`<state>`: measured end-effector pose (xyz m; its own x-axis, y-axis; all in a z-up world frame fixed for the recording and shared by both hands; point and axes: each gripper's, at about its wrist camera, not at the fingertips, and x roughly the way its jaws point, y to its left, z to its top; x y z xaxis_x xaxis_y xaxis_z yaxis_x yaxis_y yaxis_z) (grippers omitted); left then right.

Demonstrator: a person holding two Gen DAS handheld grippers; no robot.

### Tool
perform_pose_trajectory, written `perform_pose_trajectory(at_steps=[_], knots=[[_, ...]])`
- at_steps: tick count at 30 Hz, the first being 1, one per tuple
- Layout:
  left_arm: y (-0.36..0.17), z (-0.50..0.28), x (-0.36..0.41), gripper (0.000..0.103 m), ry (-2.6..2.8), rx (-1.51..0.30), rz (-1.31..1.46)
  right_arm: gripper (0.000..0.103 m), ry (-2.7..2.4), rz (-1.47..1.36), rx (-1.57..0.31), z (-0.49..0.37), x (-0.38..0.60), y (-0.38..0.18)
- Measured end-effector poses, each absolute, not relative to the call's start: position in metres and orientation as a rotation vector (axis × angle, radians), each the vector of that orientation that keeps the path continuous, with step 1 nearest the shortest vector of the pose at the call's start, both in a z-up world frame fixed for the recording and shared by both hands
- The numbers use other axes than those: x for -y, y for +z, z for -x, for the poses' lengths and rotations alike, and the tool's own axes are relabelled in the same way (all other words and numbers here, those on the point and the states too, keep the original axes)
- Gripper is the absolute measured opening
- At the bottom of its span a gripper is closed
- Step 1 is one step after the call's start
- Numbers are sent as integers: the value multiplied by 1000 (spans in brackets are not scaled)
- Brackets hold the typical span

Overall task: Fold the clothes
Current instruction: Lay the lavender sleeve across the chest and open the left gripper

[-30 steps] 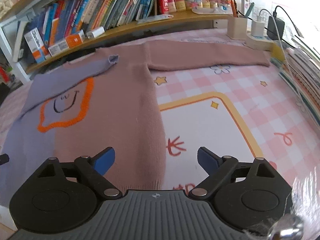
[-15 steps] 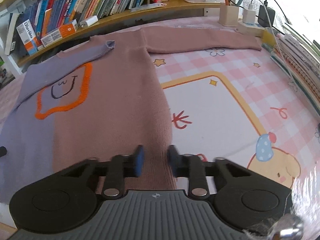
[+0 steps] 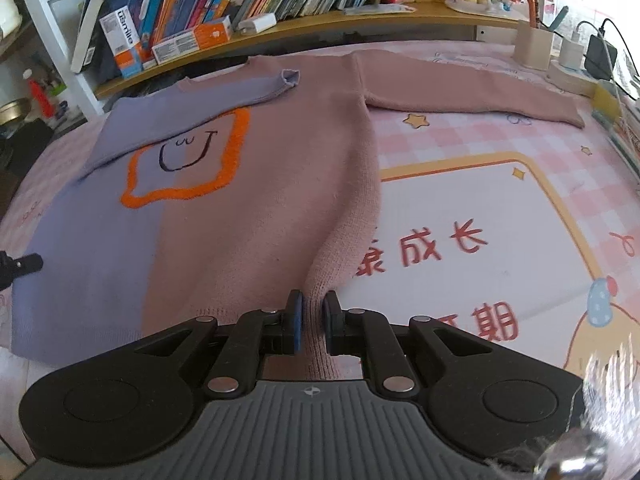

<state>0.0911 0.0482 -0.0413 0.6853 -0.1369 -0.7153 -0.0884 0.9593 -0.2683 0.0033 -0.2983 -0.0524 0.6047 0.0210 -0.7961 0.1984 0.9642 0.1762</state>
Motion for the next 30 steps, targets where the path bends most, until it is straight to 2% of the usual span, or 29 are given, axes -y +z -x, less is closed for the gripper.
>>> perform_pose_trajectory(at_steps=[6,7,9,10,13,14,17,18,19,21,28,30], knots=[[-42,-91,-51,5,-37,-826,285,10,-137,-269,-920,0,294,-53],[-43,-92,-52,9,-31,-830,286,10,-143,-270,-920,0,294,-53],[-44,-92,-53,12,-13,-839,291,11,-157,-271,-919,2,293,-53],[-44,-93,-54,14,-4,-844,293,16,-170,-272,-920,2,293,-53],[-41,-90,-57,27,19,-837,283,44,-222,-287,-910,7,296,-51],[-39,-88,-57,29,17,-828,269,48,-238,-294,-899,9,298,-50],[-30,-81,-52,31,-8,-796,224,58,-277,-309,-872,15,297,-45],[-26,-79,-48,35,-23,-788,205,60,-284,-309,-866,17,296,-44],[-23,-76,-44,46,-38,-778,184,64,-288,-308,-861,19,294,-43],[-17,-69,-35,61,-69,-757,140,68,-295,-305,-853,23,290,-42],[-8,-42,-2,77,-235,-691,-29,80,-335,-290,-833,44,272,-38],[-9,-39,4,78,-272,-691,-49,84,-357,-282,-831,50,269,-38]])
